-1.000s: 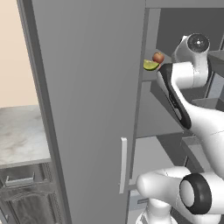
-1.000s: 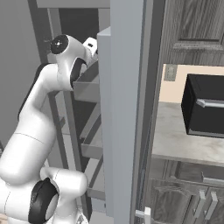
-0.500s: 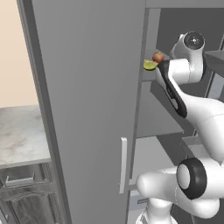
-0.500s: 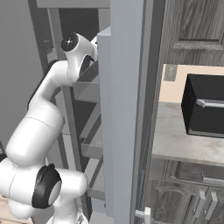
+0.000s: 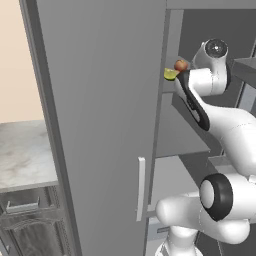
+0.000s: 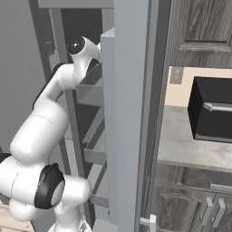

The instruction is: Take the tangerine and lemon wedge from the second highest rack and move them to the highest rack where the steak and peach are located, to maximize freezer space. Close the freezer door after rearranging.

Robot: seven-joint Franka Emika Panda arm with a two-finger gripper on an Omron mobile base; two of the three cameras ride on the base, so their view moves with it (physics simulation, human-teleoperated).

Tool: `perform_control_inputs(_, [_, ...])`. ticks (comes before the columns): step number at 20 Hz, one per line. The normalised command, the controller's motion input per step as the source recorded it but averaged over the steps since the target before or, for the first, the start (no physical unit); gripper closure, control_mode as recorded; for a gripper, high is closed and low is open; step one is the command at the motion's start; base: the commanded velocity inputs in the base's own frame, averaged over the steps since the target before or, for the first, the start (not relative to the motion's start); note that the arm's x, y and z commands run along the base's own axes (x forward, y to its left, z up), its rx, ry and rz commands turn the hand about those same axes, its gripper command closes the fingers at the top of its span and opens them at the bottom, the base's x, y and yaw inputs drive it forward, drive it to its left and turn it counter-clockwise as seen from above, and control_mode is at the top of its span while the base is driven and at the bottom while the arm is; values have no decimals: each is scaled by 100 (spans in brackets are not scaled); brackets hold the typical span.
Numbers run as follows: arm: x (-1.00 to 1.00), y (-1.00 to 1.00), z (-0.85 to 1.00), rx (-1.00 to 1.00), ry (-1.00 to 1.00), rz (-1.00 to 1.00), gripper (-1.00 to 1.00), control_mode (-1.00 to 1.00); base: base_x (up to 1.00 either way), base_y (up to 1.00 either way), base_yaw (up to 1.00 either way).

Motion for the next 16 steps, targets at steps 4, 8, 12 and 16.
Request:
perform_control_inputs(4, [21,-9,-14,0,0,0,100,-100,0,0,0])
perform_control_inputs(8, [27,-13,-12,0,0,0,100,-100,0,0,0])
perform_control_inputs(12, [31,-12,-10,0,1,0,100,-100,0,0,0])
perform_control_inputs(16, [31,-17,-7,0,1,0,100,-100,0,0,0])
